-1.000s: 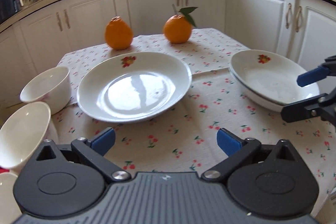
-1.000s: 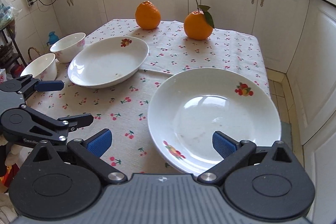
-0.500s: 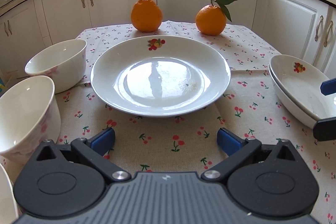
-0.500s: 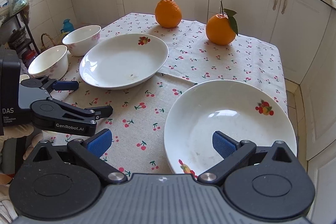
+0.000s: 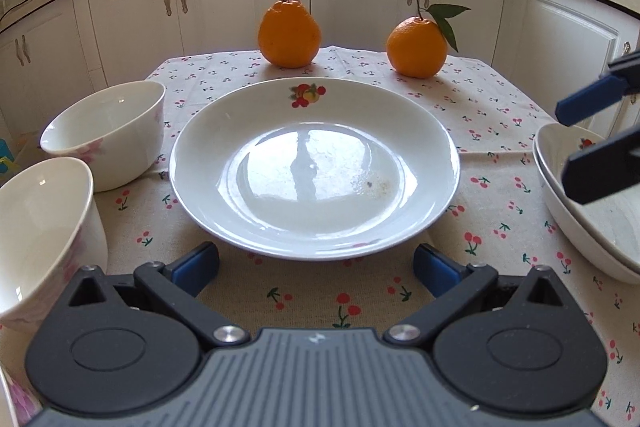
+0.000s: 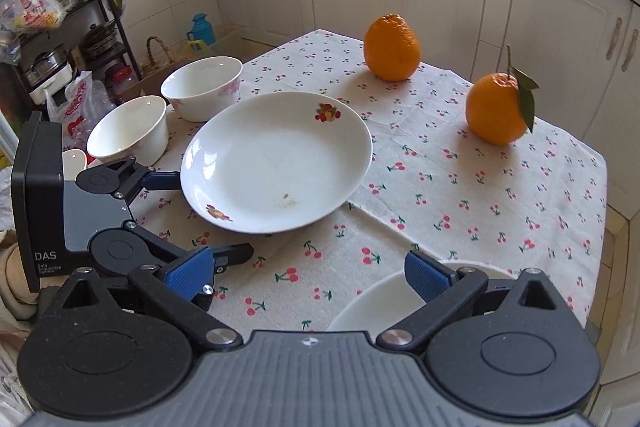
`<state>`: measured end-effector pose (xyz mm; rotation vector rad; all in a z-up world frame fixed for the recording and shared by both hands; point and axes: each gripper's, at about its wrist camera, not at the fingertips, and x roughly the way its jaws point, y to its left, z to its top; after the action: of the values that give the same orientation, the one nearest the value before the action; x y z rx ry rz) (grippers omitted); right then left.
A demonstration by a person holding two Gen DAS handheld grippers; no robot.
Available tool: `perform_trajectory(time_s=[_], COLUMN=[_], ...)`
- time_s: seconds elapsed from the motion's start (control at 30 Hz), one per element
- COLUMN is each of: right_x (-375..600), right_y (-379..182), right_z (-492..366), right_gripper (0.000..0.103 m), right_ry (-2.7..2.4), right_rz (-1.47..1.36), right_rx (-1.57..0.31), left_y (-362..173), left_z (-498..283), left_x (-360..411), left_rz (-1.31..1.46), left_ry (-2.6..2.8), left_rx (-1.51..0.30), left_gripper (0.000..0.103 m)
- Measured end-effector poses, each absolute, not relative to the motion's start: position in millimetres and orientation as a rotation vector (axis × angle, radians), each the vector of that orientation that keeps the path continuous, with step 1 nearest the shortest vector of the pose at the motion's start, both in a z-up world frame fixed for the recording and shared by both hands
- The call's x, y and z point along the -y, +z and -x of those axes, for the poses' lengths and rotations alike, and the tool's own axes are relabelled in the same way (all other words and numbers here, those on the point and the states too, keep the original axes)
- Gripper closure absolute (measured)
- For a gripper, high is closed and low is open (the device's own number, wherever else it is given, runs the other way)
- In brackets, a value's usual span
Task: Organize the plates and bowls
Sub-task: 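Move the right gripper toward the next white flower plate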
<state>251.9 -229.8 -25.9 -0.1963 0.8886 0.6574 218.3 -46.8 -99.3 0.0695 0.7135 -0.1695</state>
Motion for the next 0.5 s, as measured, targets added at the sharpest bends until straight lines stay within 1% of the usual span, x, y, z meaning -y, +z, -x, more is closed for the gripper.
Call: perform_trajectory(time_s=[0.2,0.5], right_x=[212.2,181.9], right_y=[-26.5,-42.1], right_z=[-292.8,-354.4], right_gripper=[0.000,0.000], right_ry=[0.757,0.855], right_rz=[0.227,0.295], right_rx=[-0.909,-0.938], left_y=[-99.2,-98.0], left_z=[-220.9,-221.3], left_x=[46.5,45.5], left_rz=[-0.070,-0.077], left_ry=[-0.167,-0.177], left_rx=[-0.713,-0.717], left_gripper=[0.000,0.000])
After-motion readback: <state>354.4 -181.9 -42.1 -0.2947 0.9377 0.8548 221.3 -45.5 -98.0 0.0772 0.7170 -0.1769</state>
